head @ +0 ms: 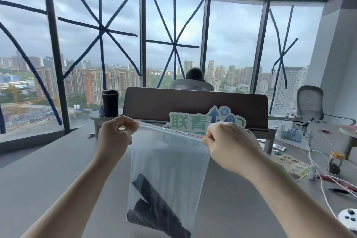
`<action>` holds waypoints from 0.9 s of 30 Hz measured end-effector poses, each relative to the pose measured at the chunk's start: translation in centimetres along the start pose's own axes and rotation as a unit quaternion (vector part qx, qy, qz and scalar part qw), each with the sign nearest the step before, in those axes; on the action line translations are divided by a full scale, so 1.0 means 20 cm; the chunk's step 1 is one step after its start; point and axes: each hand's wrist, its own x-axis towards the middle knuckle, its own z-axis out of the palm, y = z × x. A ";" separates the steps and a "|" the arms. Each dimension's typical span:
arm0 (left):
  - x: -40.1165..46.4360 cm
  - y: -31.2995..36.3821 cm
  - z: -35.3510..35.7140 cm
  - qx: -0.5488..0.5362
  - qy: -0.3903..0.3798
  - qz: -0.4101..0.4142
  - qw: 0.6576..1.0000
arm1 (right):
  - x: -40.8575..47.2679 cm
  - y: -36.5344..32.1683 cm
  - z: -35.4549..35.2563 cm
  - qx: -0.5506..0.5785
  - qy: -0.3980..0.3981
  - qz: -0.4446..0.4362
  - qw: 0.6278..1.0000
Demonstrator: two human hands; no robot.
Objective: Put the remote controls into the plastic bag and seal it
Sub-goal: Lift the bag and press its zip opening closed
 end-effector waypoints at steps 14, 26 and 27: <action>0.71 -0.42 -0.15 -0.064 0.049 -0.090 0.993 | 0.84 -0.26 0.63 0.113 0.104 -0.019 0.988; 0.62 -1.14 -0.34 -0.062 0.101 -0.240 0.964 | 0.73 -0.50 1.30 0.295 -0.100 0.012 0.950; 0.56 -1.17 -0.35 -0.059 0.100 -0.247 0.962 | 0.69 -0.51 1.31 0.316 -0.134 0.015 0.939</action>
